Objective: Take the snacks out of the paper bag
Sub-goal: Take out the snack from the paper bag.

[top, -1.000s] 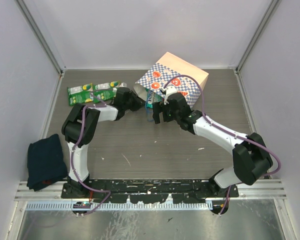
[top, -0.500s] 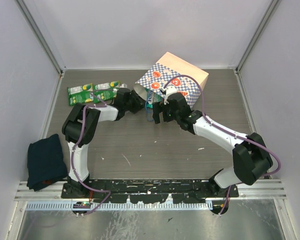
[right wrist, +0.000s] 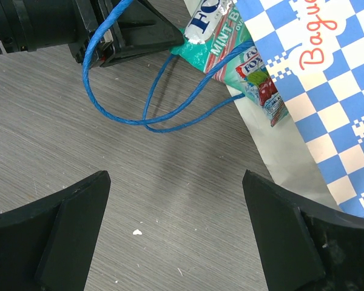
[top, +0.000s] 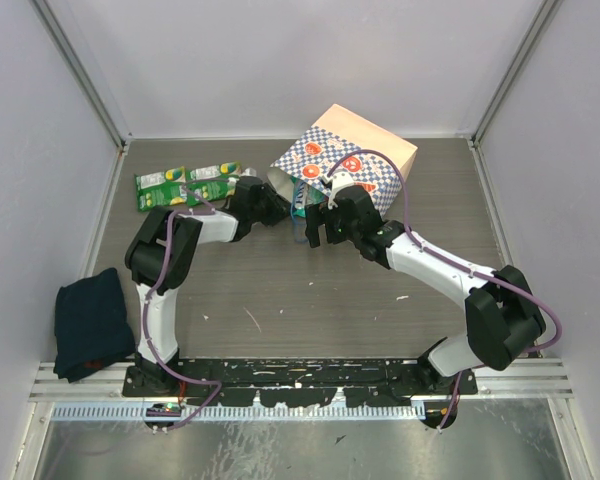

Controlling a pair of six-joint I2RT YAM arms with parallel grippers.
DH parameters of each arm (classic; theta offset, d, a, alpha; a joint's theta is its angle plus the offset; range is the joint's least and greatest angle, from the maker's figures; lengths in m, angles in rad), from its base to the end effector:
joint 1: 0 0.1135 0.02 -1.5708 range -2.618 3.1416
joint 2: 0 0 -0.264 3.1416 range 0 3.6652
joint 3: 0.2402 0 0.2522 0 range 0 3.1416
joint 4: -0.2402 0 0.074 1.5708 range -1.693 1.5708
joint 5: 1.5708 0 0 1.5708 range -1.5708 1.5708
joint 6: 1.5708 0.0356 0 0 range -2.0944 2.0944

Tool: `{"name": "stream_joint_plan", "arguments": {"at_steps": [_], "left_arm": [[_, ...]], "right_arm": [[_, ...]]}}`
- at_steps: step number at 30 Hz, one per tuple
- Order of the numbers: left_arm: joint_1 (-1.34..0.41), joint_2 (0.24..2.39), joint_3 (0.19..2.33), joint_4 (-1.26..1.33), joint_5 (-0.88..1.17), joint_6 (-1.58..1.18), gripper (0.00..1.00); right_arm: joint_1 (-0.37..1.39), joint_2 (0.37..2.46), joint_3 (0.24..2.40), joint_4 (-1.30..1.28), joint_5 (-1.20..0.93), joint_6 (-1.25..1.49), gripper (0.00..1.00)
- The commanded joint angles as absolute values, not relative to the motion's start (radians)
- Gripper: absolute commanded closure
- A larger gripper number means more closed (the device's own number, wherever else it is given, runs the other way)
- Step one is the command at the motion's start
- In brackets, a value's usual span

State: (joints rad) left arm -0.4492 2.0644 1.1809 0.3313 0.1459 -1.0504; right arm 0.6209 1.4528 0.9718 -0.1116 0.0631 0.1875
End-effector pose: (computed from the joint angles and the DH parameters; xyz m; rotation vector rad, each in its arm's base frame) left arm 0.3940 -0.1957 0.1374 -0.5906 2.2219 -0.9971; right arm 0.2654 0.1871 0.2543 -0.4347 2.1455 0.3946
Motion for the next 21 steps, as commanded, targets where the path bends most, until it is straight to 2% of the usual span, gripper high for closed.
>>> {"name": "stream_joint_plan", "arguments": {"at_steps": [1,5,21], "left_arm": [[-0.456,2.068,1.224,0.363,0.144,-1.048,0.81],[-0.455,2.066,1.221,0.361,0.144,-1.046,1.00],[-0.433,1.992,1.212,0.321,0.106,-0.988,1.00]], "right_arm": [[0.624,1.428,0.980,-0.054,0.076,0.186,0.03],[0.624,1.429,0.978,-0.056,0.075,0.186,0.03],[0.624,1.422,0.979,-0.057,0.074,0.188,0.03]]}}
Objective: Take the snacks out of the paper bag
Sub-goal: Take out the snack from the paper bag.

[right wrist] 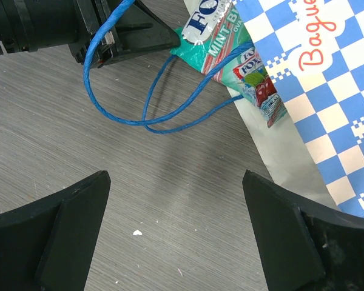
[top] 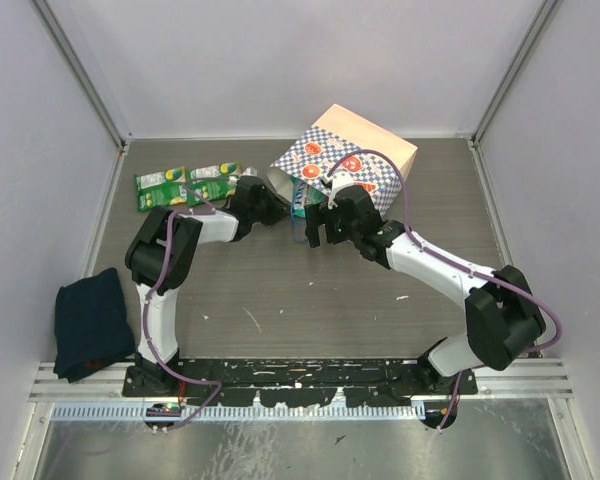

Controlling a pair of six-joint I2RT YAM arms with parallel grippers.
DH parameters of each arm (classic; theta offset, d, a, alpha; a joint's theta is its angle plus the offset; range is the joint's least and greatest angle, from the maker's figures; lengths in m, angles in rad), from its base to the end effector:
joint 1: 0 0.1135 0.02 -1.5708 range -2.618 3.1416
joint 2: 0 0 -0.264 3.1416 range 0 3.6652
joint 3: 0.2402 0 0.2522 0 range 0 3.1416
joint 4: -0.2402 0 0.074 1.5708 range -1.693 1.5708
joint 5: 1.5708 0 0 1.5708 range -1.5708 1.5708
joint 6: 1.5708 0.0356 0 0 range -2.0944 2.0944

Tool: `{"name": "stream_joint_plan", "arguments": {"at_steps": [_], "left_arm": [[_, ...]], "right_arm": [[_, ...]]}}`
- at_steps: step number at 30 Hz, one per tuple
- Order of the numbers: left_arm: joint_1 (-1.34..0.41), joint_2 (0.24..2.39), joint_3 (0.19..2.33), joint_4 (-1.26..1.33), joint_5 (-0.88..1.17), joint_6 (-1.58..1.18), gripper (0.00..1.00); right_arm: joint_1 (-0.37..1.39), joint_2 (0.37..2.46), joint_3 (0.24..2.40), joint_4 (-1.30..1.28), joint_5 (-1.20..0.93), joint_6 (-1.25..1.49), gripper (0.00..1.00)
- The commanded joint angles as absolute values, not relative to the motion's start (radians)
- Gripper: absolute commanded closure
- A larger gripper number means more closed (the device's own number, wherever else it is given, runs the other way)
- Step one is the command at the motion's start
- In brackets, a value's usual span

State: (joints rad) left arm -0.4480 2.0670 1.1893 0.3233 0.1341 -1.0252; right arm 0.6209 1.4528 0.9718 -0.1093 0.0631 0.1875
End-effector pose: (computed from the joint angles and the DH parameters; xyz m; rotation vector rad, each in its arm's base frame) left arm 0.3957 -0.1954 0.1380 -0.5698 2.2203 -0.9711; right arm 0.2655 0.1872 0.2546 -0.4341 2.1433 0.3955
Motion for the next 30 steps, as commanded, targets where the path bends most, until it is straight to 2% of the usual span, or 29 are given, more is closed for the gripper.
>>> {"name": "stream_joint_plan", "arguments": {"at_steps": [1,19,30], "left_arm": [[-0.429,1.986,1.211,0.321,0.105,-0.986,1.00],[-0.386,1.877,1.117,0.324,0.100,-0.946,1.00],[-0.342,1.718,0.987,0.300,0.074,-0.905,1.00]], "right_arm": [[0.624,1.421,0.978,-0.056,0.074,0.188,0.03],[0.624,1.420,0.980,-0.056,0.080,0.186,0.03],[0.624,1.424,0.982,-0.057,0.074,0.189,0.03]]}}
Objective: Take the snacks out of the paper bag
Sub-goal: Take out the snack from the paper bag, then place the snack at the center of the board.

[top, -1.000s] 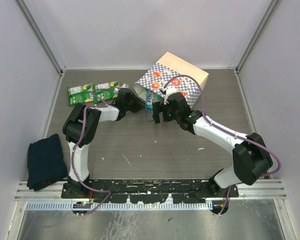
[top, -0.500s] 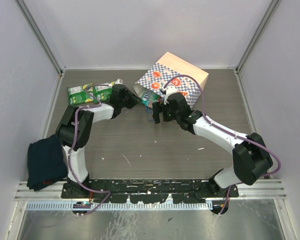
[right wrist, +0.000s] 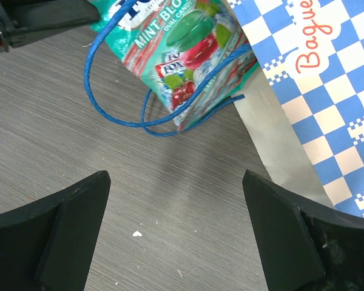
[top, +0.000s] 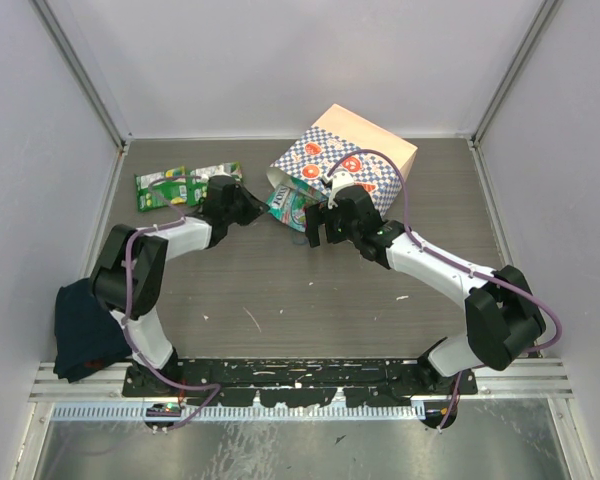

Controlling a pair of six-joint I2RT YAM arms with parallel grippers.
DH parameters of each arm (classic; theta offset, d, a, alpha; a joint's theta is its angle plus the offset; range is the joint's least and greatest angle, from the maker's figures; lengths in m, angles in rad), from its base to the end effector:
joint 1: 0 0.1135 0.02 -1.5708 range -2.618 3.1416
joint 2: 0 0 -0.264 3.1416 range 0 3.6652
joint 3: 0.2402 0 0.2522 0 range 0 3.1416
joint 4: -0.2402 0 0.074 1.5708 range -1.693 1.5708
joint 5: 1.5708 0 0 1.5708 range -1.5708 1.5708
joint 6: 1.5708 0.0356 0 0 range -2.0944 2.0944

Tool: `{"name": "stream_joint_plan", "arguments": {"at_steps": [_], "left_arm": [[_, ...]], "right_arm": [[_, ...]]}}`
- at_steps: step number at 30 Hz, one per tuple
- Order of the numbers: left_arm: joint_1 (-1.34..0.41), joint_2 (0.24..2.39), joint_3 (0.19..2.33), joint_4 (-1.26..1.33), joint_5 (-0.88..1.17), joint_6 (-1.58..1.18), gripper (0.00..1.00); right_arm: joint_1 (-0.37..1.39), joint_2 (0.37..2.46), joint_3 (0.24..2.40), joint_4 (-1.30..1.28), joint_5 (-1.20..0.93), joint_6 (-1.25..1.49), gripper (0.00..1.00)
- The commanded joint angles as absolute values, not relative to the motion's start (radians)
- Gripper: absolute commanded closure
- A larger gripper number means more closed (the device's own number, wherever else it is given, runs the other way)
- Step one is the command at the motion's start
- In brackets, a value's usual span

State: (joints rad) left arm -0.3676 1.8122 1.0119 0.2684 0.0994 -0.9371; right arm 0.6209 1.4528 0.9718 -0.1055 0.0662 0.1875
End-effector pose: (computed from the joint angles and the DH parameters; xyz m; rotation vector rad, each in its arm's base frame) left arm 0.3637 -0.1438 0.1804 -0.5647 2.1549 -0.8610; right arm 0.2658 0.1872 0.2549 -0.4313 2.1395 0.3937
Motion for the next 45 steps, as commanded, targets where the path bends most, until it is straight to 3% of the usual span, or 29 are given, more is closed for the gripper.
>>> {"name": "stream_joint_plan", "arguments": {"at_steps": [1,24,35,45], "left_arm": [[-0.335,1.705,0.974,0.299,0.074,-0.905,1.00],[-0.052,1.336,0.627,0.177,0.083,-0.868,1.00],[0.153,1.206,0.613,0.045,0.135,-0.843,1.00],[0.273,1.053,0.606,-0.083,0.013,-0.786,1.00]], "right_arm": [[0.624,1.422,0.980,-0.056,0.074,0.189,0.03],[0.624,1.440,0.984,-0.043,0.046,0.197,0.03],[0.624,1.433,0.981,-0.042,0.041,0.199,0.03],[0.624,1.434,0.982,-0.035,0.022,0.209,0.03]]}}
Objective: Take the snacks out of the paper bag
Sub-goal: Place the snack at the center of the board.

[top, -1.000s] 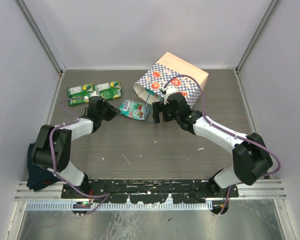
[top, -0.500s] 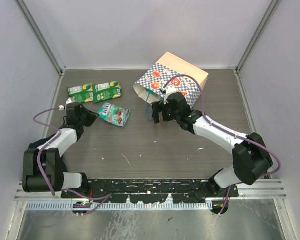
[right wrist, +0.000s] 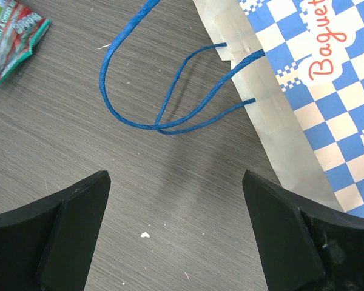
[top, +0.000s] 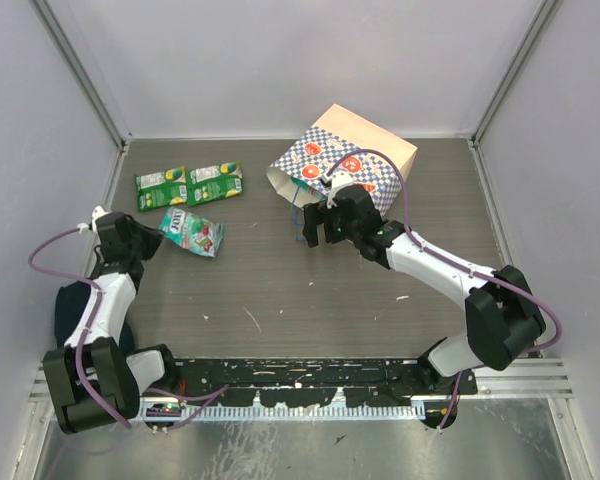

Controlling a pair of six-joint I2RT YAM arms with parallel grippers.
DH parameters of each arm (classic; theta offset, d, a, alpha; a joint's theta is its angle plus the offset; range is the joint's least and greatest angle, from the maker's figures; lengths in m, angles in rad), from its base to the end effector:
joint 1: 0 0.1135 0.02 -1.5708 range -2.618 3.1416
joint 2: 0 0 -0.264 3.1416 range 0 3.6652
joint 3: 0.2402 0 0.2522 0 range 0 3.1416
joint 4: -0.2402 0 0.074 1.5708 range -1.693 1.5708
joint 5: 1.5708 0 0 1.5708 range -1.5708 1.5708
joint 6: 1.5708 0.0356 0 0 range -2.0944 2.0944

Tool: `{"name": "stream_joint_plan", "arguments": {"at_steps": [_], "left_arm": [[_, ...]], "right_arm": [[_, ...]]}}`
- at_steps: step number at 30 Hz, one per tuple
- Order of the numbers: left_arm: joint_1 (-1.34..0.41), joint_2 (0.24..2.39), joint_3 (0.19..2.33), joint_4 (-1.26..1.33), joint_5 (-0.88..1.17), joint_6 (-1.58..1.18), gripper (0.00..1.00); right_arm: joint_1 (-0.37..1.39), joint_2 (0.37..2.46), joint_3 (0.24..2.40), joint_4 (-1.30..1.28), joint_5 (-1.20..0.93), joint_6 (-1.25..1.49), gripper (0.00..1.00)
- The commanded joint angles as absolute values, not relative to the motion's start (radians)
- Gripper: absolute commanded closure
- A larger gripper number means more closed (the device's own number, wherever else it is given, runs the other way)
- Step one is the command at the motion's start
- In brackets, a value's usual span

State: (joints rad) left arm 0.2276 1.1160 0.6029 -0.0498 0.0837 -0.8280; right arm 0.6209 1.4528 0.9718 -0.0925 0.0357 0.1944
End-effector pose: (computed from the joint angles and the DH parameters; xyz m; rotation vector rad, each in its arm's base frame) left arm 0.2340 0.0511 0.2243 -1.0463 1.8940 -0.4393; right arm 0.2658 0.1886 0.2561 -0.4398 2.1310 0.4341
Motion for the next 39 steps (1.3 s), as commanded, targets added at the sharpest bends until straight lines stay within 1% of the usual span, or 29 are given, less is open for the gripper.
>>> {"name": "stream_joint_plan", "arguments": {"at_steps": [1,8,10,16,21,30,39], "left_arm": [[0.285,1.040,0.605,-0.091,-0.005,-0.781,1.00],[0.337,0.992,0.560,-0.092,-0.119,-0.812,1.00],[0.378,0.990,0.548,-0.087,-0.146,-0.837,1.00],[0.413,1.010,0.515,-0.042,-0.245,-0.920,1.00],[0.417,1.096,0.522,0.044,-0.252,-0.977,1.00],[0.418,1.337,0.578,0.133,-0.208,-1.086,1.00],[0.422,1.416,0.615,0.173,-0.249,-1.145,1.00]], "right_arm": [[0.624,1.434,0.982,-0.036,0.020,0.209,0.03],[0.624,1.432,0.980,-0.035,0.016,0.210,0.03],[0.624,1.434,0.978,-0.031,0.011,0.213,0.03],[0.624,1.430,0.974,-0.030,0.002,0.218,0.03],[0.624,1.424,0.971,-0.030,-0.004,0.221,0.03],[0.624,1.435,0.977,-0.035,0.002,0.217,0.03],[0.624,1.450,0.978,-0.030,-0.009,0.218,0.03]]}}
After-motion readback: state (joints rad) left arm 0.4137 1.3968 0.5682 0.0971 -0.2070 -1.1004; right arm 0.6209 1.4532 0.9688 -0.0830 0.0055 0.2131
